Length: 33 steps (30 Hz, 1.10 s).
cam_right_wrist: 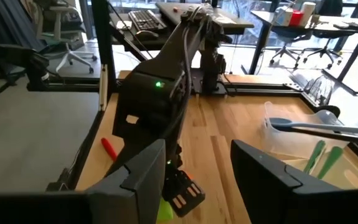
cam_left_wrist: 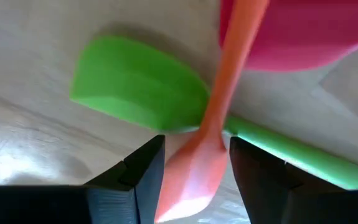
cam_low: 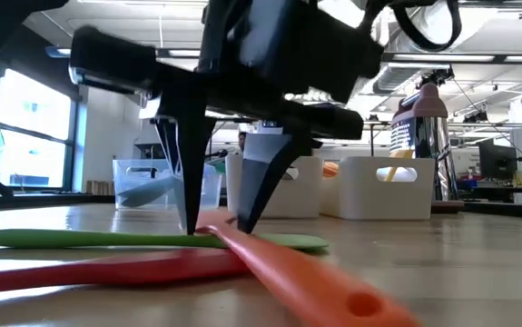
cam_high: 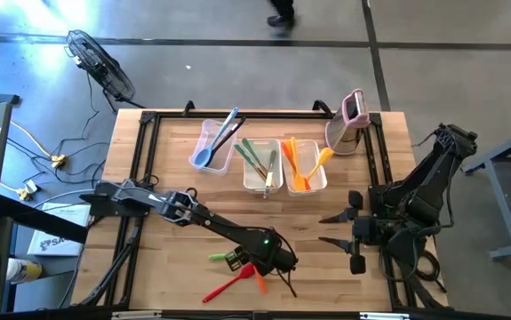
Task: Pick & Place Kitchen Items
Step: Put the orange spatula into the right white bin
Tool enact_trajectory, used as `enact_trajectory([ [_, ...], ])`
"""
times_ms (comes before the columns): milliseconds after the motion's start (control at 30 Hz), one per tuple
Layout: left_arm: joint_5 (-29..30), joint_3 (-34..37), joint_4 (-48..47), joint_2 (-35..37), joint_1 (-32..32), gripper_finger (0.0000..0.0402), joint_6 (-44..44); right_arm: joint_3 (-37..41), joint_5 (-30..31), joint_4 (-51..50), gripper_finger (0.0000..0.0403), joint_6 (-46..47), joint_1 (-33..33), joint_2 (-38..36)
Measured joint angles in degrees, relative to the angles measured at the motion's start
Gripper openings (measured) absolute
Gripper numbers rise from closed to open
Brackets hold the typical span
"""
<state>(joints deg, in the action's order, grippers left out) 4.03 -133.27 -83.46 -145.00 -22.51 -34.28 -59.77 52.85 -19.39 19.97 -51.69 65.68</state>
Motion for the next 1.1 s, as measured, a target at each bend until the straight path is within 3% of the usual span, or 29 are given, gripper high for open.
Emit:
enact_trajectory([
  [433, -2.45, -0.22, 0.47, -1.28, 1.15, 0.0164, 1.52, 0.00, -0.69, -0.16, 0.0174, 1.44, 0.08, 0.32],
  [533, -2.13, -0.22, 0.79, -1.33, 1.16, 0.0122, 1.53, 0.00, -0.69, -0.18, 0.0174, 1.44, 0.08, 0.32],
  [700, -2.48, -0.20, 0.92, -1.37, 1.27, 0.0020, 1.55, 0.00, -0.65, -0.22, 0.0174, 1.39, 0.08, 0.32],
  [1100, 1.85, 0.00, -0.52, -0.97, 1.00, 0.0016, 7.50, 0.00, -0.93, -0.29, 0.0174, 1.27, 0.05, 0.32],
])
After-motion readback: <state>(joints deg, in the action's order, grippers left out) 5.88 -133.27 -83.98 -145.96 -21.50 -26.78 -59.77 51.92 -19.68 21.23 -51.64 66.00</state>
